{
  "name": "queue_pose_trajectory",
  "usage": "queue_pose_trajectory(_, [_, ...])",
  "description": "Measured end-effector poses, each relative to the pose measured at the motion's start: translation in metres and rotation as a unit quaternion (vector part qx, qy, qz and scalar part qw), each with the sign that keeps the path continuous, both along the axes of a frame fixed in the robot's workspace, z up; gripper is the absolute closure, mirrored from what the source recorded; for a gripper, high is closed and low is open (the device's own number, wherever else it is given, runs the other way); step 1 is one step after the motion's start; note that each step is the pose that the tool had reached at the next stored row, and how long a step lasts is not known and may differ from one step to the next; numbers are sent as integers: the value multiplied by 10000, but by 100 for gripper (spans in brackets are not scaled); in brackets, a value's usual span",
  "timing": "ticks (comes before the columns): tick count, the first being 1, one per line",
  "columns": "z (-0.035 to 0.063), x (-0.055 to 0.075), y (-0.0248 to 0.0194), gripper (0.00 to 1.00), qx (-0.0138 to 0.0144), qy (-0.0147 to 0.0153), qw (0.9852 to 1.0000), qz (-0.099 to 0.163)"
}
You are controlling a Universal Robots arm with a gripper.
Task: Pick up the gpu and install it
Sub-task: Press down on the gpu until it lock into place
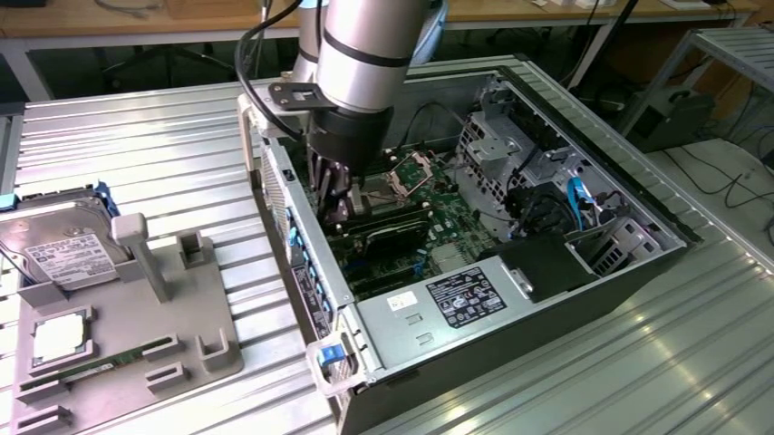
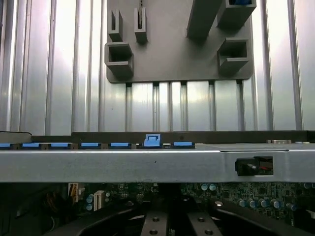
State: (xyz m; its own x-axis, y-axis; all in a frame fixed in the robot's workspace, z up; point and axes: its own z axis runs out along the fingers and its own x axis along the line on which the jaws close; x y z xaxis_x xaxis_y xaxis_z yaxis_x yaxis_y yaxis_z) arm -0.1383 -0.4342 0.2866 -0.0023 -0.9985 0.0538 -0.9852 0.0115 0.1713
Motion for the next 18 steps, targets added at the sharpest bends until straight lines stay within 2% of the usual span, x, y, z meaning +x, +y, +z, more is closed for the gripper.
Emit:
queue_pose_trajectory(4, [-21,-3,0,89,0,45,10000,3])
queue_pose_trajectory(7, [-53,5,3,89,0,63,10000,4])
queue_pose_trajectory(11, [-82,130,7,89,0,70,10000,26])
queue_pose_trajectory(12, [-84,158,5,89,0,87,10000,33])
queue_pose_trajectory(14, [-84,158,-10,89,0,109,9999,36])
queue_pose_trajectory(18, [-88,156,-69,89,0,140,9999,53])
